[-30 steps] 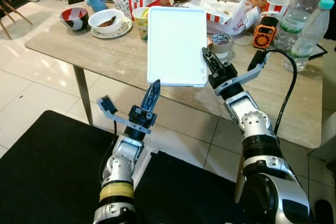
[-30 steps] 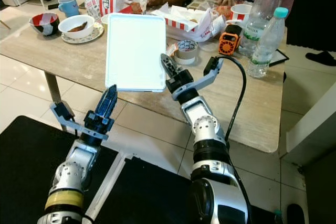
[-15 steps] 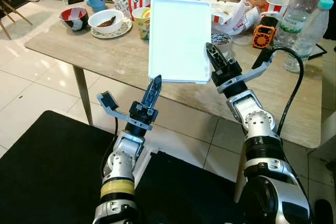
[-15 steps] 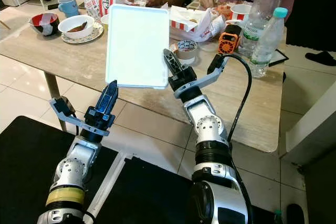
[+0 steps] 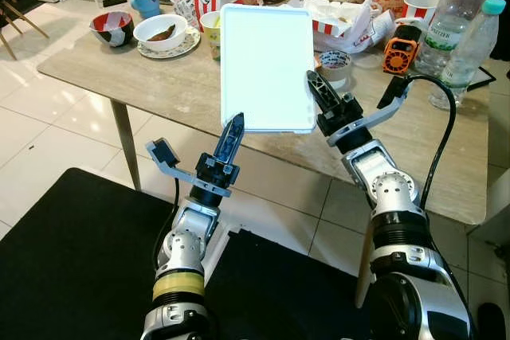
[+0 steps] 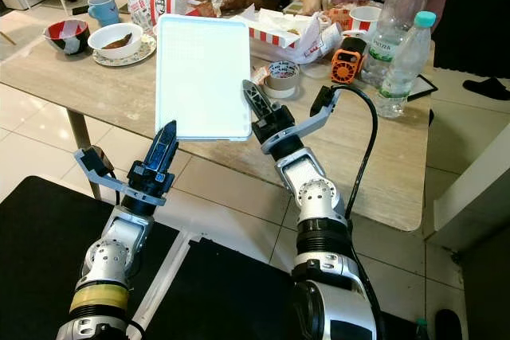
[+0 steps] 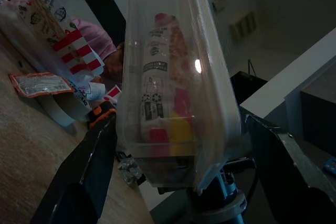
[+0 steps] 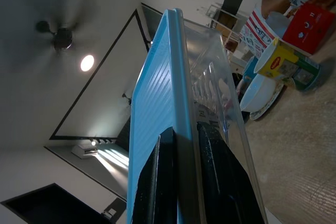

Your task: Restocking fridge

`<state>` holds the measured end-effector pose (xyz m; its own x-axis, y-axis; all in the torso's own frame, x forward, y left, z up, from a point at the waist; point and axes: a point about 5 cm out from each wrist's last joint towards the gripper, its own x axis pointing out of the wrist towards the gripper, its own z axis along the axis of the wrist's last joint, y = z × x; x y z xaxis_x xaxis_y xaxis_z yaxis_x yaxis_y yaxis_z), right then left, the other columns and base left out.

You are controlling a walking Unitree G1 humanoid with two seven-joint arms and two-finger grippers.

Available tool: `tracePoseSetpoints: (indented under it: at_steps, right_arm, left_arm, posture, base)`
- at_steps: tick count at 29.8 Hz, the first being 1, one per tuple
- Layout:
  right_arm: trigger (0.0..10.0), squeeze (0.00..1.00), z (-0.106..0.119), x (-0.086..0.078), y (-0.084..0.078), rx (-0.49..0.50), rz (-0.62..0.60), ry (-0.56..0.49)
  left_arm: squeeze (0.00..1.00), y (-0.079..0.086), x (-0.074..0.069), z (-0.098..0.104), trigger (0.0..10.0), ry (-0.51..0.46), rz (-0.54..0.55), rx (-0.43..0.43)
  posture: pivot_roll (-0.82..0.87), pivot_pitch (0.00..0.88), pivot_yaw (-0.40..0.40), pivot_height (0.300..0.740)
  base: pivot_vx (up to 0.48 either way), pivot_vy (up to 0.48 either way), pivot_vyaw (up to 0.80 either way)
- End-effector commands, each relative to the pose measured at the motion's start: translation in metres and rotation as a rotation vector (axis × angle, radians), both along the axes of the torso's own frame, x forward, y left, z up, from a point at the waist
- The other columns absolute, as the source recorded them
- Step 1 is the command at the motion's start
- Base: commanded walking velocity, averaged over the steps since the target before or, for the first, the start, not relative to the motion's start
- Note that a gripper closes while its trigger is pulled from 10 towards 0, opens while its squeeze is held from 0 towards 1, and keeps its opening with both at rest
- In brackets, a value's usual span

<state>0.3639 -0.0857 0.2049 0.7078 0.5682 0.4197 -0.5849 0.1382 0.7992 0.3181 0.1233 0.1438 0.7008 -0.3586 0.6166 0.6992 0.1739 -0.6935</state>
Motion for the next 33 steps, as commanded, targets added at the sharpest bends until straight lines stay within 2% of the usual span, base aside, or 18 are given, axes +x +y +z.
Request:
tracePoseSetpoints:
  at_steps: [1, 6, 19, 20, 33]
  right_arm:
    - [0.0, 0.0, -0.006, -0.01, 0.026, 0.057, 0.07, 0.014]
    - [0.0, 0.0, -0.008, -0.015, 0.033, 0.034, 0.096, 0.011]
    - [0.0, 0.0, -0.007, -0.018, 0.035, 0.035, 0.103, 0.01]
    - [0.0, 0.0, -0.007, -0.018, 0.036, 0.035, 0.103, 0.011]
    - [0.0, 0.0, -0.007, -0.02, 0.036, 0.039, 0.104, 0.01]
  left_arm:
    - [0.0, 0.0, 0.001, 0.002, 10.0, -0.002, 0.013, -0.011]
    - [0.0, 0.001, 0.002, 0.003, 10.0, -0.004, 0.02, -0.015]
    - [0.0, 0.0, 0.001, 0.002, 10.0, -0.003, 0.012, -0.029]
    - [0.0, 0.001, 0.001, 0.003, 0.0, -0.004, 0.009, -0.036]
    - [0.0, 0.002, 0.0, 0.004, 0.0, -0.017, 0.003, -0.046]
  posture:
    - [0.04, 0.089, 0.081, 0.74]
    - [0.04, 0.088, 0.08, 0.74]
    - [0.04, 0.089, 0.081, 0.74]
    - [0.04, 0.089, 0.081, 0.74]
    - [0.04, 0.089, 0.078, 0.74]
  base:
    - [0.0, 0.0, 0.0]
    - [0.0, 0.0, 0.0]
    - [0.0, 0.0, 0.0]
    - [0.0, 0.0, 0.0]
    - [0.0, 0.0, 0.0]
